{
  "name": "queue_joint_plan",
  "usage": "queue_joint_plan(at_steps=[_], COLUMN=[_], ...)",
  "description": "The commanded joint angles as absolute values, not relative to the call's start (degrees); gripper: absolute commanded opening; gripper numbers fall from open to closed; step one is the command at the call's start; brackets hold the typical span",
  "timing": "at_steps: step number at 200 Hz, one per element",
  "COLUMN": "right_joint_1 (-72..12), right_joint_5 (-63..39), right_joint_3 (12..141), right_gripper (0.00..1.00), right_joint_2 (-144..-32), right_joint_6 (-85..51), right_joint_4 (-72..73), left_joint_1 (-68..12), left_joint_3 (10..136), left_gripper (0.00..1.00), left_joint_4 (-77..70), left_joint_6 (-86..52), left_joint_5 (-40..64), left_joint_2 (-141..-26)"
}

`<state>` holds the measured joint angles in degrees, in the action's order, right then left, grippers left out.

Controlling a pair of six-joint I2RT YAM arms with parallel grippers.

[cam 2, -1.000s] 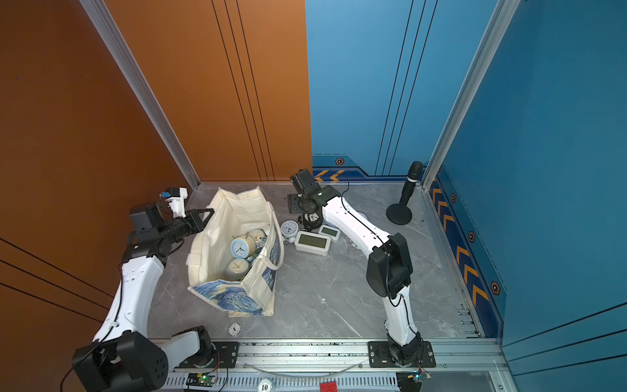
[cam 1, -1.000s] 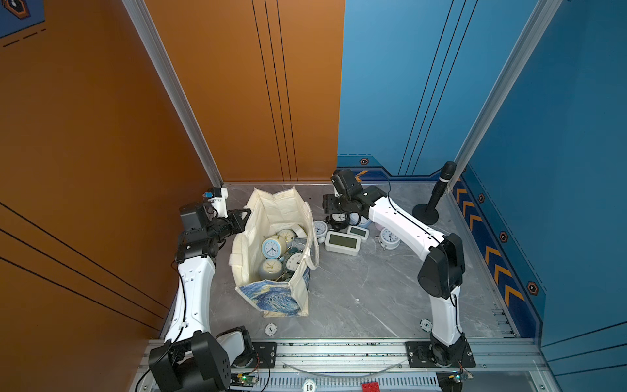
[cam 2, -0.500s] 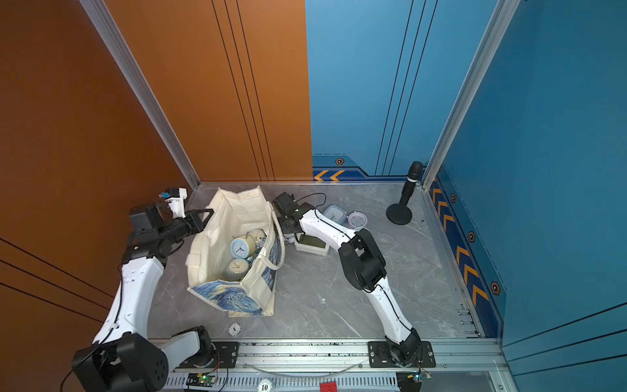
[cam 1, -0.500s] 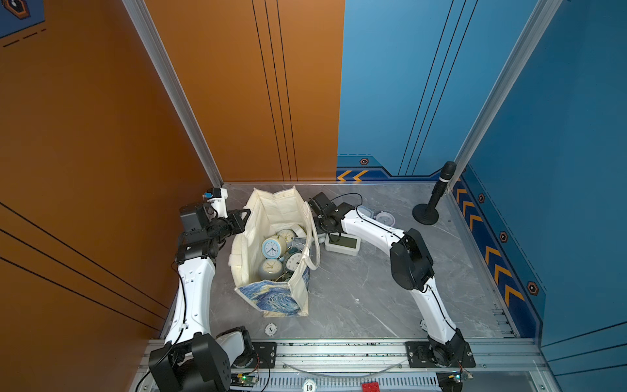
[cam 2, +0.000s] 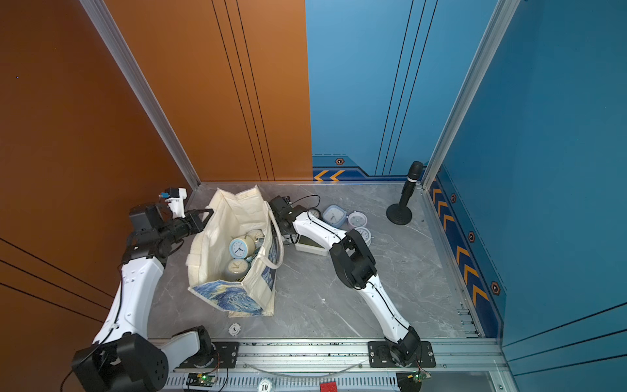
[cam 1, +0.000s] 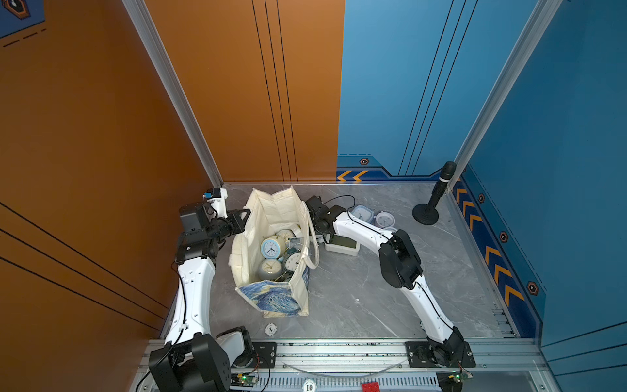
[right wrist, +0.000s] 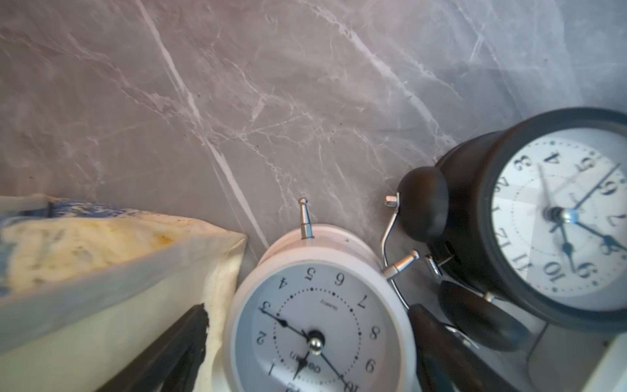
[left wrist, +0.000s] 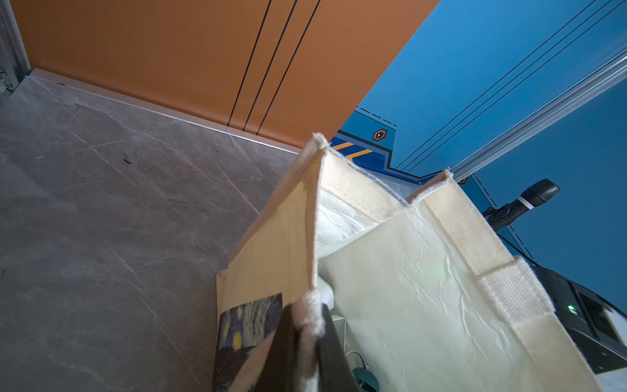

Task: Put the alarm clock into the canvas bag
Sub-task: Pick up the alarm from the center of the board.

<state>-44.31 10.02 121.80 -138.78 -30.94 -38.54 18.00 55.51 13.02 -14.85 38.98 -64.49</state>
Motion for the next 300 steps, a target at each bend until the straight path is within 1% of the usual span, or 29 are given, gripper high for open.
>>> queue_joint_plan(at_steps=[1,56,109,149,203,207,243,247,264,300], right_joint_1=[-44.82,-44.74,-44.27,-43.47,-41.41,-41.11,-40.52,-38.79,-38.07,-38.00], right_joint_5=[10.86,10.88,10.33,8.35,7.01,7.05,8.27,8.53,8.80,7.39], right_joint_3=[123.09,122.43,121.83,119.65,110.92,110.21,104.41,103.72,100.93,99.89], right_gripper=[0.88,0.77,0.71,0.69,0.68,0.68,0.68,0.68,0.67,0.67], right_joint_2=[-139.94,-137.72,-133.08,-127.83,-119.20,-117.07,-109.61,-108.70,-105.13,-99.17], right_joint_6=[-31.81,-31.92,-30.85,-29.97,-29.71,-29.62,-28.33,-28.24,-27.74,-26.23], right_joint_4=[-40.38,-40.52,-40.50,-40.41,-39.98,-39.98,-39.89,-39.90,-39.86,-40.08], left_joint_1=[18.11,18.04,18.53,19.33,19.64,19.60,19.42,19.47,19.47,19.05], left_joint_3=[54.66,54.67,54.63,54.73,54.75,54.77,54.71,54.71,54.67,54.58], left_gripper=[0.00,0.00,0.00,0.00,0.00,0.00,0.00,0.00,0.00,0.00], left_joint_4=[11.36,11.34,11.34,11.34,11.34,11.34,9.34,9.32,9.23,9.23], left_joint_6=[-15.39,-15.29,-15.12,-15.11,-14.94,-14.94,-14.68,-14.74,-14.68,-14.42], left_joint_5=[38.82,38.82,38.61,38.84,40.22,40.39,40.80,40.78,40.79,41.04], left_joint_2=[-63.46,-63.28,-63.37,-63.55,-63.56,-63.55,-63.43,-63.44,-63.72,-63.93])
